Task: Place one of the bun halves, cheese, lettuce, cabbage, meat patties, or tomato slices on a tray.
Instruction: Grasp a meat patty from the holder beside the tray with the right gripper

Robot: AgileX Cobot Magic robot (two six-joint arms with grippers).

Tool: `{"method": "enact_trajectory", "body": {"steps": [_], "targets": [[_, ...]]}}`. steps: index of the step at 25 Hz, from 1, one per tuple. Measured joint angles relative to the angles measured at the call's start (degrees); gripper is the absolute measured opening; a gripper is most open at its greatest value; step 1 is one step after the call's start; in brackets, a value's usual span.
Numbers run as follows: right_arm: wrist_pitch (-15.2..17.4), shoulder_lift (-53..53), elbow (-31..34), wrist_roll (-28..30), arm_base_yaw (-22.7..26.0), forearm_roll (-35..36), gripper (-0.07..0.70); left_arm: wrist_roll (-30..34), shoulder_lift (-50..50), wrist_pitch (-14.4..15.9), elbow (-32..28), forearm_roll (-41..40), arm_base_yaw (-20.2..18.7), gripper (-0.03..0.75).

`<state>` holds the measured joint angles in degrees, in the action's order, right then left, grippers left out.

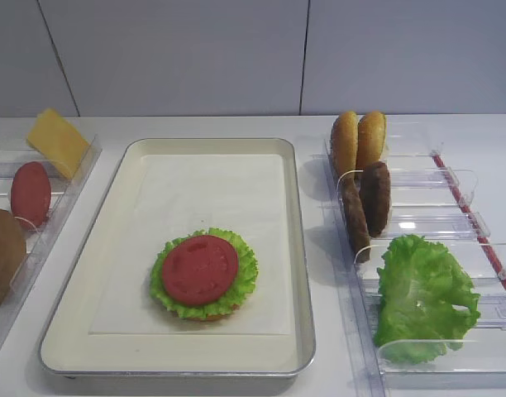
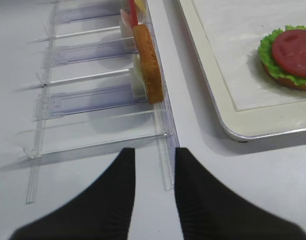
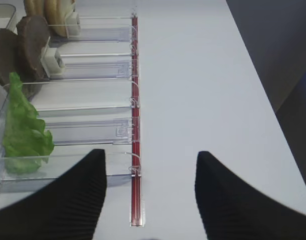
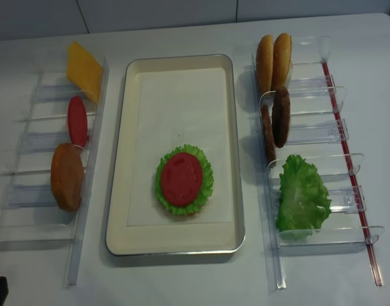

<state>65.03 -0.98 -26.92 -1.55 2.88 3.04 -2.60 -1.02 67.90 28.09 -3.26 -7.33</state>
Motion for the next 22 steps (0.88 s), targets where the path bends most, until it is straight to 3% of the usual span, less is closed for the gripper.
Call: {"method": "enact_trajectory", "body": {"steps": [6, 11, 22], "targets": [[-0.1, 0.4, 0.0, 0.0, 0.0, 3.7, 0.388, 0.0, 0.0, 0.0, 0.0, 0.0, 0.0, 0.182], [-1.3, 9.7, -1.7, 0.0, 0.0, 6.3, 0.387, 0.0, 0.0, 0.0, 0.0, 0.0, 0.0, 0.182], [-0.6, 37.2, -20.1, 2.3, 0.0, 11.4, 0.387, 0.0, 0.0, 0.0, 0.0, -0.1, 0.0, 0.182]]}}
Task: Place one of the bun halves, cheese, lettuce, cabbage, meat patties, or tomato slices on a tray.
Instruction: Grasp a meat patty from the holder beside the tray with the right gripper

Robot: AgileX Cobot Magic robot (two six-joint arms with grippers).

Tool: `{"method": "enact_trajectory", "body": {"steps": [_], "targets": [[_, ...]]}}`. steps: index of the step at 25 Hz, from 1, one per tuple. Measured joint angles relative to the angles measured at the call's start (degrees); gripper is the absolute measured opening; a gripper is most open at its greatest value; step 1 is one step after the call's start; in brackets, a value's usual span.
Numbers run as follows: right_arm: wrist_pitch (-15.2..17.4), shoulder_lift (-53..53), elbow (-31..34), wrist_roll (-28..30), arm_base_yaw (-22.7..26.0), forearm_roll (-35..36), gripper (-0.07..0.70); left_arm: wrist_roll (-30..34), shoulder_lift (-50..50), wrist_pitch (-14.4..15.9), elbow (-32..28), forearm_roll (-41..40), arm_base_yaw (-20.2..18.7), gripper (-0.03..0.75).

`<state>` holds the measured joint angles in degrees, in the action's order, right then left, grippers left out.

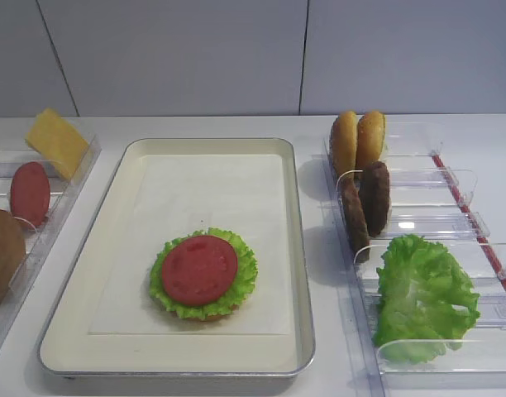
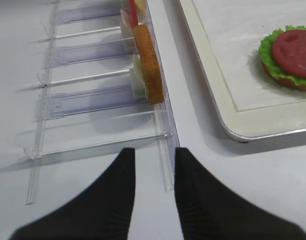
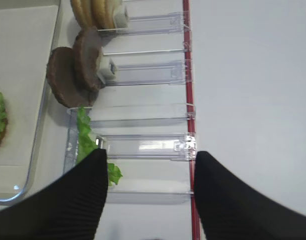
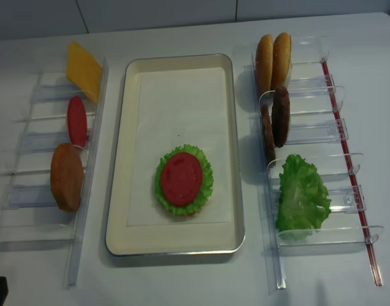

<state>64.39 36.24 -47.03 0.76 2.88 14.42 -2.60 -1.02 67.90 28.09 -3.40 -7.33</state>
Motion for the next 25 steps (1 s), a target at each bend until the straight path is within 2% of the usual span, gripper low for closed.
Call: {"method": "enact_trajectory", "body": {"steps": [5, 8, 10, 12, 15, 20, 25], "targets": [[0.0, 11.5, -3.7, 2.6, 0.0, 4.9, 0.387, 0.0, 0.0, 0.0, 0.0, 0.0, 0.0, 0.182], [-0.4, 17.3, -4.7, 6.1, -0.2, 9.3, 0.387, 0.0, 0.0, 0.0, 0.0, 0.0, 0.0, 0.182], [-1.4, 20.6, -5.6, 7.1, -1.5, 10.5, 0.387, 0.0, 0.0, 0.0, 0.0, 0.0, 0.0, 0.182], [-2.7, 23.0, -6.8, 6.1, -5.3, 9.8, 0.387, 0.0, 0.0, 0.0, 0.0, 0.0, 0.0, 0.182], [-4.7, 26.9, -9.5, -0.8, -13.4, 3.6, 0.387, 0.0, 0.0, 0.0, 0.0, -0.1, 0.0, 0.182], [-4.7, 35.2, -15.1, -17.4, -26.1, -9.8, 0.387, 0.0, 0.0, 0.0, 0.0, -0.1, 0.0, 0.182], [-4.7, 43.8, -20.4, -23.6, -31.9, -12.2, 0.387, 0.0, 0.0, 0.0, 0.0, -0.1, 0.0, 0.182]]}}
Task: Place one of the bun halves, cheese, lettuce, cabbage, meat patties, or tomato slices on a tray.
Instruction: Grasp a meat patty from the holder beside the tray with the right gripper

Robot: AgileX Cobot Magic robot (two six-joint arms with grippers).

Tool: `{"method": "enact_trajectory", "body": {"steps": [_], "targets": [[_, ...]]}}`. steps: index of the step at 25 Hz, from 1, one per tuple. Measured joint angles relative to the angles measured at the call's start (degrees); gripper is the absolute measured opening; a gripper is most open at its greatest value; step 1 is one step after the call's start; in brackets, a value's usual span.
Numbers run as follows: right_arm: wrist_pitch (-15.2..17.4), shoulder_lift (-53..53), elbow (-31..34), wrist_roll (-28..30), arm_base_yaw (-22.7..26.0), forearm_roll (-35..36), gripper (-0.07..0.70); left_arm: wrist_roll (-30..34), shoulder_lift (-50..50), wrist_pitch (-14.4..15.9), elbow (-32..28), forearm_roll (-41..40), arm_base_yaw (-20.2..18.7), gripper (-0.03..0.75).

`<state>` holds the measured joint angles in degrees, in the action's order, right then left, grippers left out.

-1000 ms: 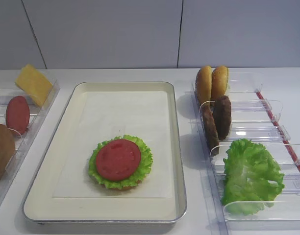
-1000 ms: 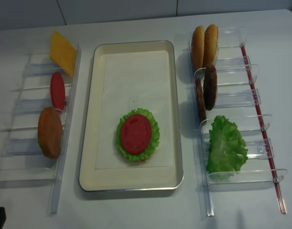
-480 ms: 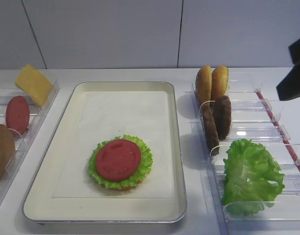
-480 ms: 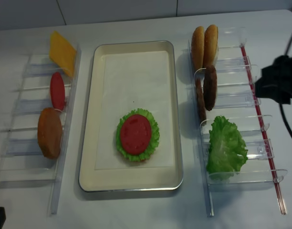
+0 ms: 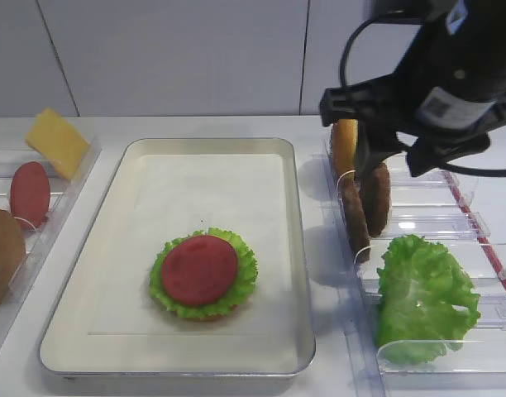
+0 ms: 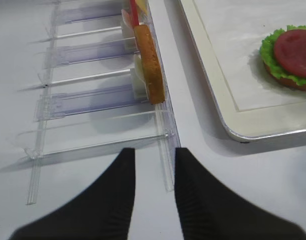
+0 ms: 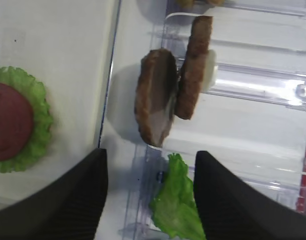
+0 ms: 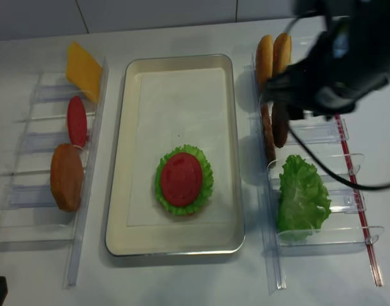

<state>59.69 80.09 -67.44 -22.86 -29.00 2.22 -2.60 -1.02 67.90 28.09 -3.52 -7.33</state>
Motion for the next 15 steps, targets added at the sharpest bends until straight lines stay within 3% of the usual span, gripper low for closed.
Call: {"method": "enact_trajectory", "body": {"steps": [4, 15], "targets": [[-0.2, 6.4, -2.8, -1.8, -2.4, -0.1, 0.387, 0.0, 0.0, 0.0, 0.0, 0.0, 0.0, 0.182], [-4.0, 14.0, -4.2, -4.3, -2.5, -1.8, 0.384, 0.0, 0.0, 0.0, 0.0, -0.1, 0.0, 0.182]]}}
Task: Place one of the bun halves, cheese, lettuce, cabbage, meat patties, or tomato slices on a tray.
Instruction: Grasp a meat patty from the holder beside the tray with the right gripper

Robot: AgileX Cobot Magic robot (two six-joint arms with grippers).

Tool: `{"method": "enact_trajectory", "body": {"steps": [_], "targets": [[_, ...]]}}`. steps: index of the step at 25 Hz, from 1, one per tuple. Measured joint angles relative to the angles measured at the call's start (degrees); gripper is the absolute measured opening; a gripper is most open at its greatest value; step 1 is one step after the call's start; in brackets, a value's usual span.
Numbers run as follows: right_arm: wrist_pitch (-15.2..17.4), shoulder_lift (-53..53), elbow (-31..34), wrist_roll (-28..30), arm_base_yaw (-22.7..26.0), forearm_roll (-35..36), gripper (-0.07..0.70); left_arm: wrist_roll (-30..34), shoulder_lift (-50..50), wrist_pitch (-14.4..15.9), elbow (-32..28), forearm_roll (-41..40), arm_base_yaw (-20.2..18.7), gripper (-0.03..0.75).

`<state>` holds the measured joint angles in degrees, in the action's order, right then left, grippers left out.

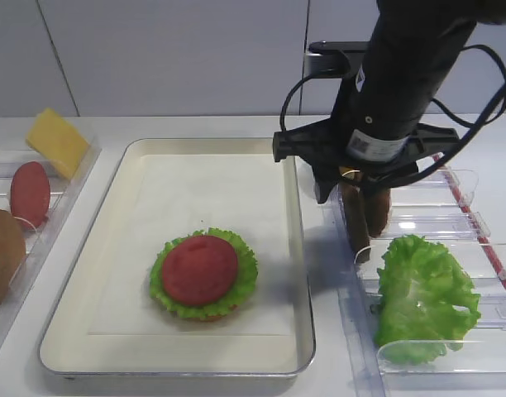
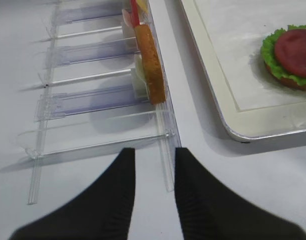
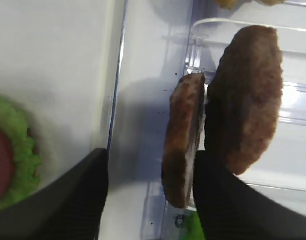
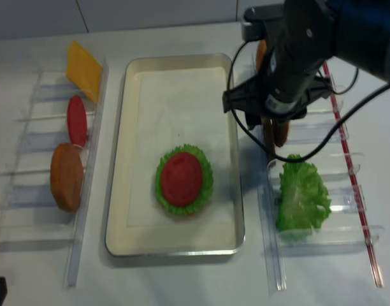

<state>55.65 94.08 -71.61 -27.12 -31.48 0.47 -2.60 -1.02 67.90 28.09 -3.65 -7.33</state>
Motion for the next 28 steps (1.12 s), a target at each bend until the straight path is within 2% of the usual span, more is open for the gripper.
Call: {"method": "enact_trajectory", "body": {"steps": [11, 18, 23, 28], "targets": [[-0.2, 3.6, 0.0, -1.3, 0.0, -1.2, 0.328, 0.0, 0.0, 0.0, 0.0, 0.0, 0.0, 0.182], [0.6, 3.7, 0.0, -1.4, 0.0, -3.0, 0.133, 0.0, 0.0, 0.0, 0.0, 0.0, 0.0, 0.182], [1.3, 2.9, -0.1, -1.4, 0.0, -2.9, 0.129, 0.0, 0.0, 0.0, 0.0, 0.0, 0.0, 0.182], [3.4, -1.1, -2.8, -1.4, 0.0, -1.1, 0.125, 0.0, 0.0, 0.0, 0.0, 0.0, 0.0, 0.182]]}}
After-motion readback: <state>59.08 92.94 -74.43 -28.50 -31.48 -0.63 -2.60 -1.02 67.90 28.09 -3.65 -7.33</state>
